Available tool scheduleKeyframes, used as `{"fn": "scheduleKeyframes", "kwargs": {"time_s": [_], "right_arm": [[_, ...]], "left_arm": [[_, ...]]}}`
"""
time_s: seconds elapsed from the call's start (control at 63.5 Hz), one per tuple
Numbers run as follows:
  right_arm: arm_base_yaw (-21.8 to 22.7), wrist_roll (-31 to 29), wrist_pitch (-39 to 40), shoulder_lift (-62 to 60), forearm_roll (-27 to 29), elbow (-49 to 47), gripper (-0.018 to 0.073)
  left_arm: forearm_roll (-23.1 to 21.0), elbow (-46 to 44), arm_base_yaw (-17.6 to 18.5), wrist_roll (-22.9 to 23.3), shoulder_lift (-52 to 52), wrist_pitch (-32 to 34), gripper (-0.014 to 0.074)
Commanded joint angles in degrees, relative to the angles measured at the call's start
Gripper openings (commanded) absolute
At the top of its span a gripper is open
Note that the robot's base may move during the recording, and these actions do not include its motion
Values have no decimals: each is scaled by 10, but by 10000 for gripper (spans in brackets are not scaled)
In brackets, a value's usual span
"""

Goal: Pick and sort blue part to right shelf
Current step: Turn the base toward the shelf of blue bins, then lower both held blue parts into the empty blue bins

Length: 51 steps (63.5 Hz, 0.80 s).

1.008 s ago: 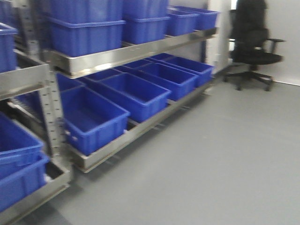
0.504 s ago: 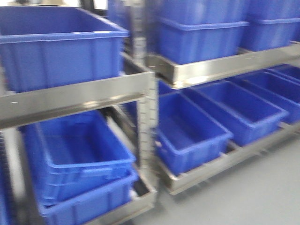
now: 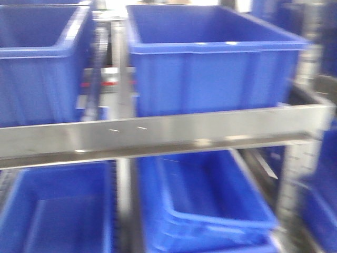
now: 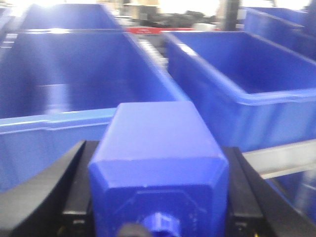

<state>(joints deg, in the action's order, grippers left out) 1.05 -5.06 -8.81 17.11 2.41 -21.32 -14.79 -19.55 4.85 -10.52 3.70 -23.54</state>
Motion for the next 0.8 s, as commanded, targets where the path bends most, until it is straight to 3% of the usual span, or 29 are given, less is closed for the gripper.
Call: {"fn": "scheduleKeyframes", "kwargs": {"time_s": [0.0, 0.787], "right_arm": [[3, -3, 57, 5, -4, -17, 267], [3, -3, 57, 5, -4, -17, 267]], "left_arm": [[-6, -16, 1, 5, 8, 48, 333], [-6, -16, 1, 5, 8, 48, 333]]}}
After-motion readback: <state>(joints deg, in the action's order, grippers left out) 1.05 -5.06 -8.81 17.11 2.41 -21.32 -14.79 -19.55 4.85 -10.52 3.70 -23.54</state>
